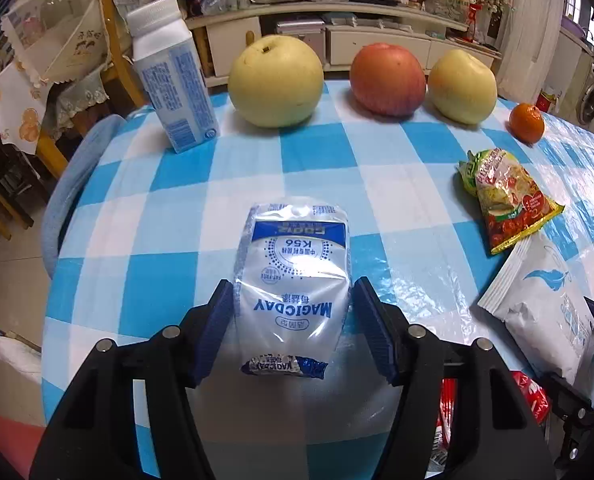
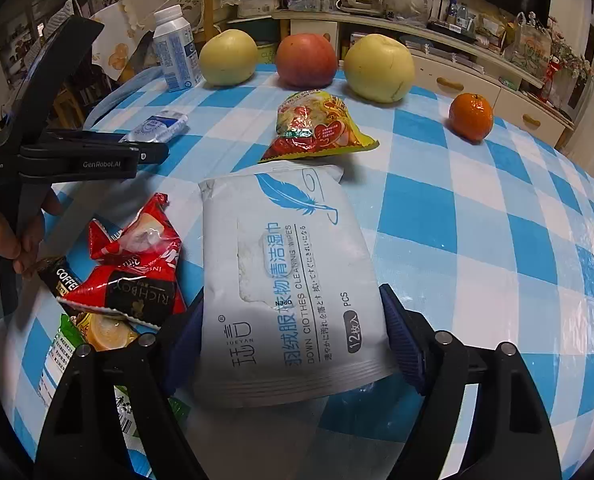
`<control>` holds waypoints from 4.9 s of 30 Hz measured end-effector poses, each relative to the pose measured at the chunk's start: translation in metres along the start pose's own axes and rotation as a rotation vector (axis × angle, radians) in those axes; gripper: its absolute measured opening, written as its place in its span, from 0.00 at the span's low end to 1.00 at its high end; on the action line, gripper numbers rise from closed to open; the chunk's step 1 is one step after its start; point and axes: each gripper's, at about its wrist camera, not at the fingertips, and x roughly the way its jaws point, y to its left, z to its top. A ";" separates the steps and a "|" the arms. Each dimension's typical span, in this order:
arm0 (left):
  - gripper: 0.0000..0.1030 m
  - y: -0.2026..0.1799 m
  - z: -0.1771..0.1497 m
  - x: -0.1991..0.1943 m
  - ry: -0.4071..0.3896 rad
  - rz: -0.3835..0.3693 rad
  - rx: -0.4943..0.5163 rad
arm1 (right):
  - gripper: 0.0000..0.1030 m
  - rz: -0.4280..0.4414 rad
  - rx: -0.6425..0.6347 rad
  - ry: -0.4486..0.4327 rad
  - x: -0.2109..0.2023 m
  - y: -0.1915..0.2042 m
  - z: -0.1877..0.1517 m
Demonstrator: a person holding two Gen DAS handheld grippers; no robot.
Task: Collect trash
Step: 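Carry the milk bag and wipes pack over the pink bucket and open both tools, then move both open tools back over the remaining snacks on the table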
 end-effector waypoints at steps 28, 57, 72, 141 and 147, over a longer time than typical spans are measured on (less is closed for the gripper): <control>0.56 0.031 -0.096 -0.107 -0.143 0.017 -0.189 | 0.77 0.071 0.016 -0.124 -0.050 0.019 -0.012; 0.56 0.185 -0.168 -0.215 -0.313 0.422 -0.460 | 0.77 0.301 -0.089 -0.129 -0.085 0.184 -0.011; 0.56 0.280 -0.209 -0.232 -0.290 0.502 -0.696 | 0.77 0.353 -0.367 -0.133 -0.082 0.349 0.022; 0.89 0.208 -0.157 -0.187 -0.184 0.539 -0.436 | 0.89 0.140 -0.332 -0.221 -0.076 0.270 -0.025; 0.89 0.182 -0.146 -0.180 -0.185 0.538 -0.369 | 0.89 0.121 -0.318 -0.244 -0.082 0.251 -0.028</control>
